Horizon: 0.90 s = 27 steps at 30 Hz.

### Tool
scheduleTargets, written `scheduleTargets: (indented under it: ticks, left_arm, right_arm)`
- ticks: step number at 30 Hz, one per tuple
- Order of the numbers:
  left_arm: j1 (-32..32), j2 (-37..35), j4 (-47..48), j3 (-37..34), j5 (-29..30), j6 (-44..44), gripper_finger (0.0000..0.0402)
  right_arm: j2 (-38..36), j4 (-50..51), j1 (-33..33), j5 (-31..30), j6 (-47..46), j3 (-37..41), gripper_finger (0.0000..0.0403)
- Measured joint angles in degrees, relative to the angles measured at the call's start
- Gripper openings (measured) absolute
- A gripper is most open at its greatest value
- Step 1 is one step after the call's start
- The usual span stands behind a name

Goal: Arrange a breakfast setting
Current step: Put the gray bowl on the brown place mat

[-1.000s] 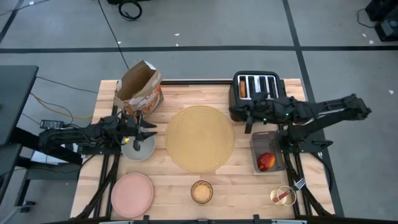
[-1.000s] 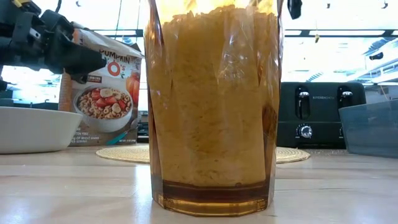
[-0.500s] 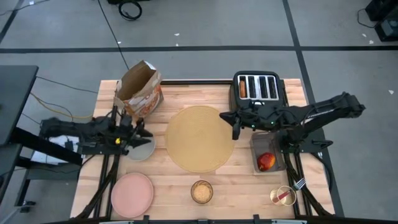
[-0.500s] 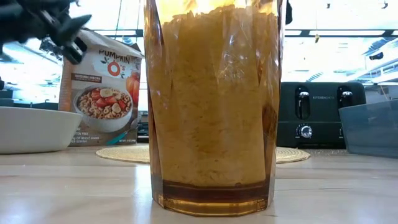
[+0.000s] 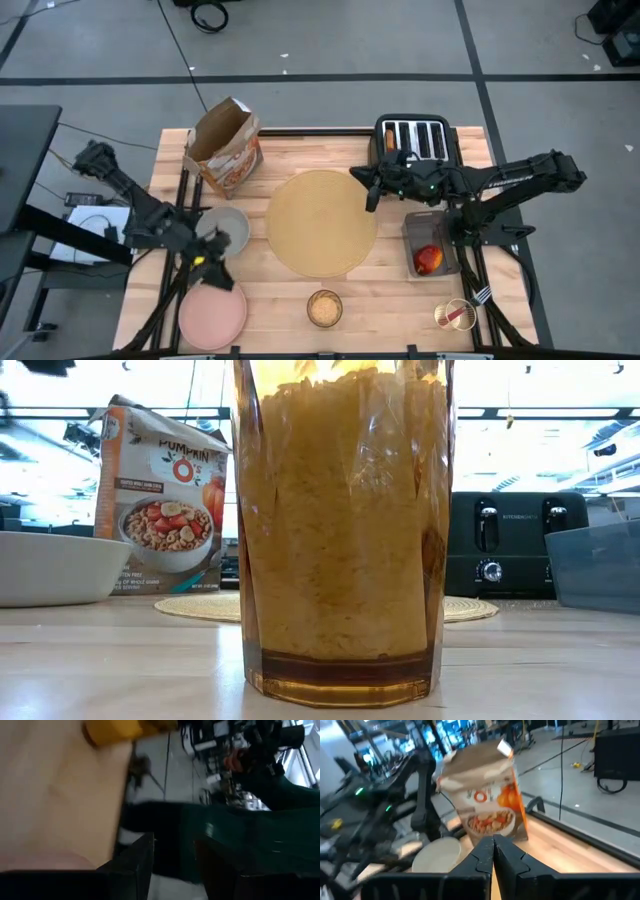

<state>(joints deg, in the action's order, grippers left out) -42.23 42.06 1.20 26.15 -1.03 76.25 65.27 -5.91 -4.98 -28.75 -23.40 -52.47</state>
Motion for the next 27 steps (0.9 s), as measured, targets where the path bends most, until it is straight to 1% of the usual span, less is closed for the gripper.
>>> scheduleTargets:
  ticks: [3, 6, 9, 12, 14, 16, 18, 20, 21, 23, 25, 27]
  left_arm:
    - [-4.06, 6.1, 0.01, 4.53, 1.04, 2.93, 0.014]
    - [-5.33, 11.51, 0.35, 6.77, 2.06, 3.34, 0.0132]
    - [-4.85, 15.83, 0.39, 7.09, 3.39, 4.19, 0.0129]
    - [-3.35, 20.15, 0.81, 7.07, 7.24, 9.84, 0.0132]
    - [-1.9, 22.58, -1.71, 7.06, 7.22, 14.34, 0.0138]
    - [-0.9, 24.6, -6.63, 7.3, 6.41, 18.01, 0.0142]
    - [-1.1, 26.07, -9.17, 9.45, 6.05, 19.18, 0.0143]
    - [-1.65, 27.19, -8.3, 13.59, 5.89, 19.42, 0.0141]
    - [-1.96, 27.64, -6.58, 15.82, 5.79, 19.32, 0.014]
    - [-2.33, 28.22, -0.24, 20.18, 5.93, 17.77, 0.0137]
    - [-2.2, 28.23, 10.04, 24.28, 7.71, 16.17, 0.0136]
    - [-1.19, 28.19, 23.41, 27.72, 9.84, 14.84, 0.0136]
  right_arm:
    - [0.17, -2.56, 1.88, -0.02, 0.24, 0.0, 0.0032]
    - [0.24, -3.86, 3.55, -0.07, 1.46, 0.0, 0.0049]
    - [0.24, -5.54, 4.36, 0.1, 4.64, 0.02, 0.0077]
    - [0.24, -6.56, 4.45, 2.15, 9.41, 0.01, 0.0111]
    - [0.01, -6.7, 4.32, 3.83, 11.83, 0.02, 0.0132]
    - [-0.24, -6.84, 3.88, 4.94, 13.31, 0.02, 0.0148]
    - [-0.8, -6.38, 3.54, 5.5, 14.58, 0.02, 0.0159]
    - [-1.05, -6.51, 3.49, 6.1, 15.96, 0.02, 0.0164]
    - [-1.24, -6.14, 3.51, 6.29, 16.5, 0.02, 0.0165]
    - [-1.4, -6.43, 3.51, 6.34, 18.1, 0.02, 0.0166]
    - [-1.64, -6.21, 3.55, 6.34, 19.85, 0.02, 0.0166]
    - [-1.66, -6.08, 3.53, 6.36, 21.12, 0.02, 0.0166]
